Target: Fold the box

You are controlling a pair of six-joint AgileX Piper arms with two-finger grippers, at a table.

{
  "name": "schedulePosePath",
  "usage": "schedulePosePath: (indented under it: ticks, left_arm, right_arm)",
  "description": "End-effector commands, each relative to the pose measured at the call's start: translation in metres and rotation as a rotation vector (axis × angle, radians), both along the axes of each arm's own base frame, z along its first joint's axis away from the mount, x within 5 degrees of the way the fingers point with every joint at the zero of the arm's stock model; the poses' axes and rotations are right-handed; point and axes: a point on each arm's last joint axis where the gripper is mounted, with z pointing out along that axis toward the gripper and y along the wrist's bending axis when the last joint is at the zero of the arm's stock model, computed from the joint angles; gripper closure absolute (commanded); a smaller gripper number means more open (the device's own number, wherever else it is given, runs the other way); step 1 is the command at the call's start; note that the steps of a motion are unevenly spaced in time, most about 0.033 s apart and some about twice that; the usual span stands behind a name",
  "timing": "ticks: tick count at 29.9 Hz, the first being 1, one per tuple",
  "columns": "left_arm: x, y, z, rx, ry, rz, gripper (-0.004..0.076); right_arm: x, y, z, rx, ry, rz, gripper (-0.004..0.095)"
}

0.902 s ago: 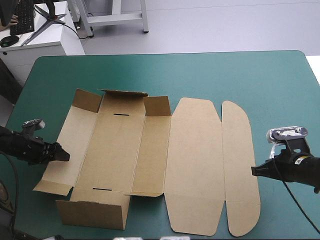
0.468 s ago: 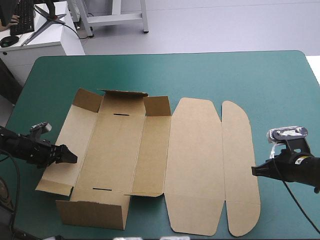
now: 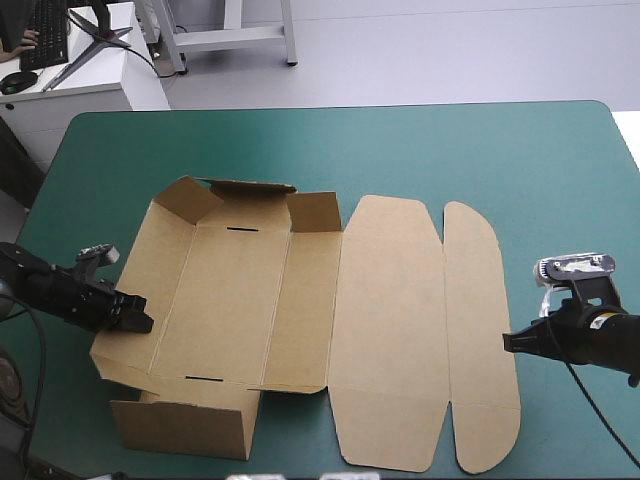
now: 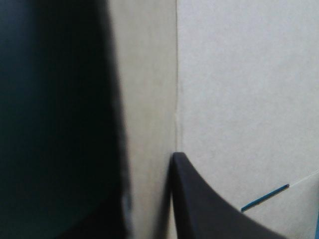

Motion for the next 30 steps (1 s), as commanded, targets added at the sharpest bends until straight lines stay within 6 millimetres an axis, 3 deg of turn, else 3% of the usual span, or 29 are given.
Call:
schedulePosePath:
  ticks: [1, 11, 17, 23, 30]
  left_arm:
    - [-0.004, -0.008, 0.017, -0.061, -0.004, -0.031, 0.0731]
    - [-0.001, -0.008, 0.019, -0.04, -0.008, -0.011, 0.0733]
    - [0.025, -0.022, 0.047, 0.138, -0.12, -0.161, 0.0733]
    - [0.061, -0.062, 0.095, 0.389, -0.378, -0.363, 0.0733]
    - [0.089, -0.141, 0.13, 0.618, -0.736, -0.598, 0.0733]
  right_arm:
    - [0.003, 0.0, 0.009, 0.006, -0.058, -0.005, 0.0913]
    - [0.003, 0.0, 0.009, 0.002, -0.059, -0.005, 0.0913]
    - [0.003, 0.0, 0.009, 0.002, -0.061, -0.006, 0.0913]
    - [0.003, 0.0, 0.009, 0.002, -0.059, -0.005, 0.0913]
    - [0.002, 0.0, 0.008, 0.003, -0.047, -0.002, 0.0913]
